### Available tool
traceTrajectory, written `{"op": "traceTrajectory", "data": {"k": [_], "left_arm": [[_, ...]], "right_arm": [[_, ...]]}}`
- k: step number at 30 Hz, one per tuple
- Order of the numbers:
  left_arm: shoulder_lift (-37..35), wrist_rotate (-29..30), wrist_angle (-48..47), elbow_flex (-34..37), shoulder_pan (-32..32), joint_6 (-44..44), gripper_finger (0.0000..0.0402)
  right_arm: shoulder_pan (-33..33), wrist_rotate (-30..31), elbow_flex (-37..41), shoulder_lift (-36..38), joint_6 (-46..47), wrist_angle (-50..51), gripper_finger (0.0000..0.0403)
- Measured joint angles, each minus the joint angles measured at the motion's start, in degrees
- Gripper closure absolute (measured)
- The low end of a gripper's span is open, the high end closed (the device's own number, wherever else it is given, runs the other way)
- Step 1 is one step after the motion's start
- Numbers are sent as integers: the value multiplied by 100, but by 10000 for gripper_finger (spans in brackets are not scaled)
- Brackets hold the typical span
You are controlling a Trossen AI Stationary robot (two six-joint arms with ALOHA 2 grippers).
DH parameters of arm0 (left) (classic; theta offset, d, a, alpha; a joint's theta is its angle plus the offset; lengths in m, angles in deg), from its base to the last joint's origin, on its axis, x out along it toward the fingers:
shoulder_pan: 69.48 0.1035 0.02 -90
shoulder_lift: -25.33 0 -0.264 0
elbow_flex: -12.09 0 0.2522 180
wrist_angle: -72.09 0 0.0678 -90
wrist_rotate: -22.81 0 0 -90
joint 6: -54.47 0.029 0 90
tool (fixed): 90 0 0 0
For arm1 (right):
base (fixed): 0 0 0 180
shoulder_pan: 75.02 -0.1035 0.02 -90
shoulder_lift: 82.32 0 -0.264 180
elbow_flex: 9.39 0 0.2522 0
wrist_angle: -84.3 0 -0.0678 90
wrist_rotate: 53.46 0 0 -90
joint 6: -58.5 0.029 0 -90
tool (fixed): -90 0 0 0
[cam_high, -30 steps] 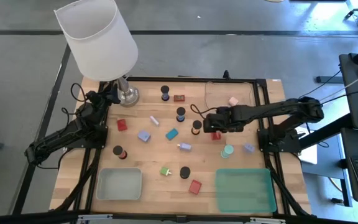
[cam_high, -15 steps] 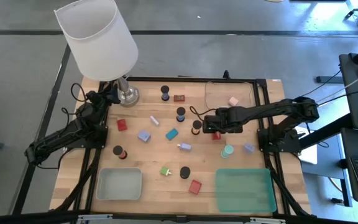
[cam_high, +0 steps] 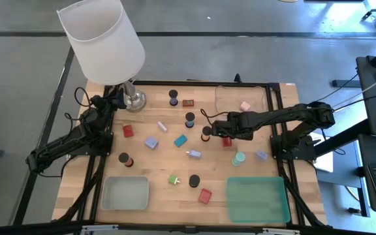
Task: Pick & Place Office items
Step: Put the top right red charger adapter into the transparent bin
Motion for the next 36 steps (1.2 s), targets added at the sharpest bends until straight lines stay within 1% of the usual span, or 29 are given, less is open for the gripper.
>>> {"op": "traceTrajectory", "data": {"k": [3, 7, 10, 12, 15, 19, 32, 36], "left_arm": [[0, 0, 1, 0, 1, -1, 151], [2, 0, 0, 0, 0, -2, 151], [2, 0, 0, 0, 0, 0, 151], [2, 0, 0, 0, 2, 0, 151], [2, 0, 0, 0, 1, -1, 151], [2, 0, 0, 0, 0, -1, 151], [2, 0, 0, 0, 0, -2, 151], [2, 0, 0, 0, 2, 0, 151]], "right_arm": [[0, -102, 0, -1, -211, 70, 108], [0, -22, 19, -34, -986, 190, 73], [0, 0, 171, -143, -1264, 148, 57], [0, -89, 250, -278, -1293, -86, 51], [0, -281, 341, -481, -1359, -454, 48], [0, -297, 343, -629, -1479, -704, 48], [0, 164, 323, -786, -1658, -809, 48], [0, 202, 338, -785, -1725, -950, 49]]}}
